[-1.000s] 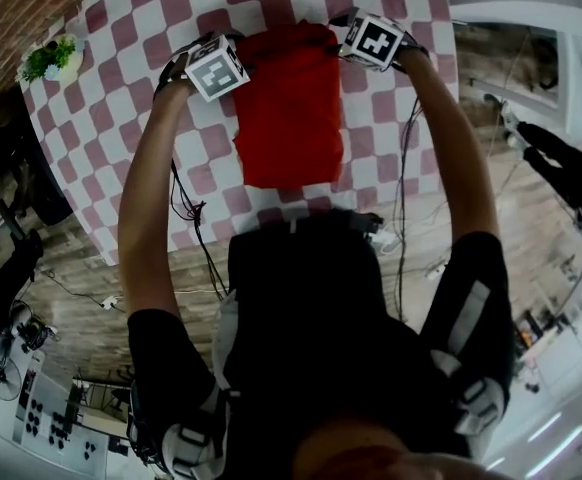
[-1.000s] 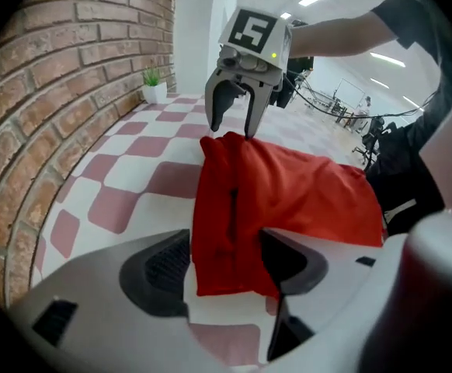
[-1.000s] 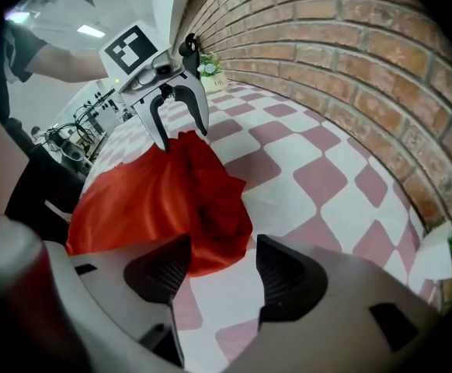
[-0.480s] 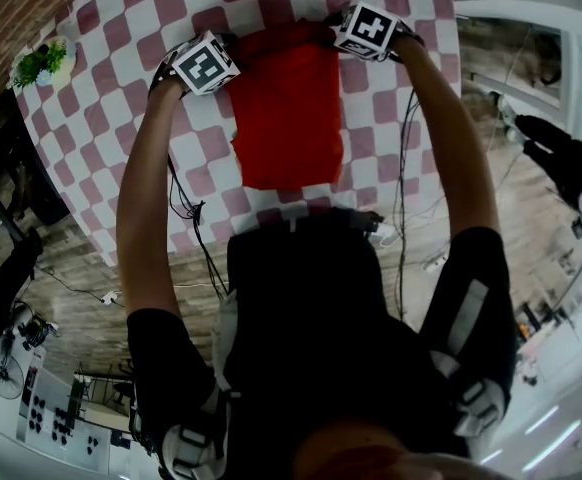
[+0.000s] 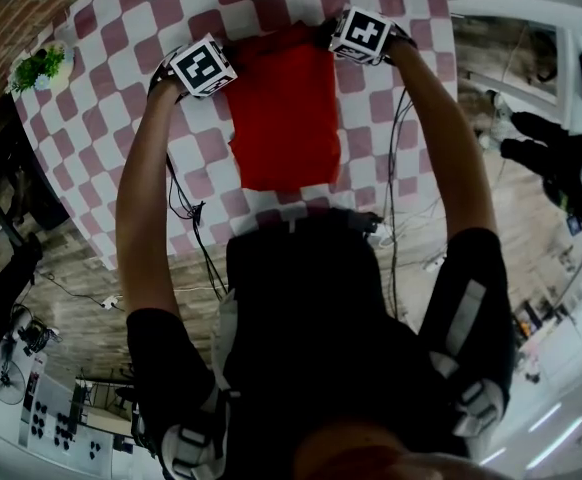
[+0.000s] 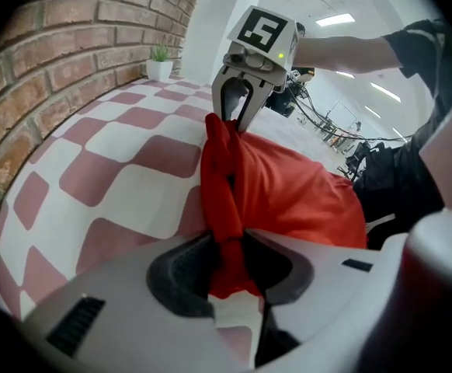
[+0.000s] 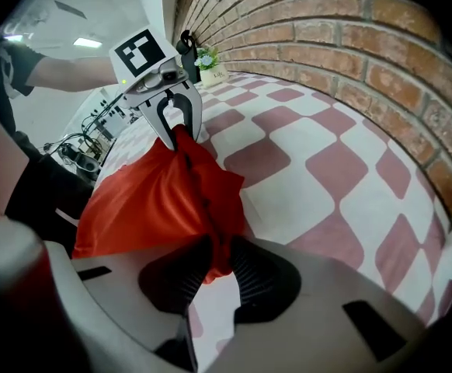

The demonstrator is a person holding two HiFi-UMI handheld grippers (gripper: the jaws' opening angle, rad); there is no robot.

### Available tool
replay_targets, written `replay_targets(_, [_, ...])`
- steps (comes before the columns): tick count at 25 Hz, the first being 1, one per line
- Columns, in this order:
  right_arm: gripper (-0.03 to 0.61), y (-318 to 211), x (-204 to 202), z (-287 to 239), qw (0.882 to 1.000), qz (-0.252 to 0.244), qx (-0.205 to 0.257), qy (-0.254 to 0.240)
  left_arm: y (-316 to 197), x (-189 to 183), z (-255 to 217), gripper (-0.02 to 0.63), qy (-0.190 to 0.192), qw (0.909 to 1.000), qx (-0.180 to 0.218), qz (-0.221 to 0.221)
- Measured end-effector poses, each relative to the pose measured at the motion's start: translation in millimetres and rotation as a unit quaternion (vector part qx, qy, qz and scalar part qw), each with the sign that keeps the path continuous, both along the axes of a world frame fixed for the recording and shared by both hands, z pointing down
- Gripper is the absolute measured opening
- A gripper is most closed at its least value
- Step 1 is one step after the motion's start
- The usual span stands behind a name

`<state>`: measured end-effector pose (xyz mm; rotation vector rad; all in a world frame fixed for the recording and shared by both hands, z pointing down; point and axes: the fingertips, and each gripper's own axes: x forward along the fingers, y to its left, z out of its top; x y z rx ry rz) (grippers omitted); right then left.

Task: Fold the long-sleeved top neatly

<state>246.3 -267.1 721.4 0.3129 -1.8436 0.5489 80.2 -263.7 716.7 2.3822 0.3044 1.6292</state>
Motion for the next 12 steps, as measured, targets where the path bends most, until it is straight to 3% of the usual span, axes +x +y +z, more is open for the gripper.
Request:
replay_targets(3, [0.077,-9,5,-4,1.000,0.017,0.020,-0.001,-13,1,-2,0.103,0.013,0.9993,0.029,-0.021])
replay_targets(6, [0.073,-28,7,-19,0.997,0.041,0.061,0.006,-39,3,-8,0.099,0.026,0.9944,0.082,-0.060])
replay_targets(9, [0.072,-50,10,-42,0.991,0.055,0.120,0.033,-67,9,-20,0.098,0.041,0.9818,0.167,-0.081])
replay_targets(12, [0.071,-70,13,-65,0.978,0.055,0.192,0.053,-89,13,-40,0.097,0.052,0.9622,0.255,-0.082])
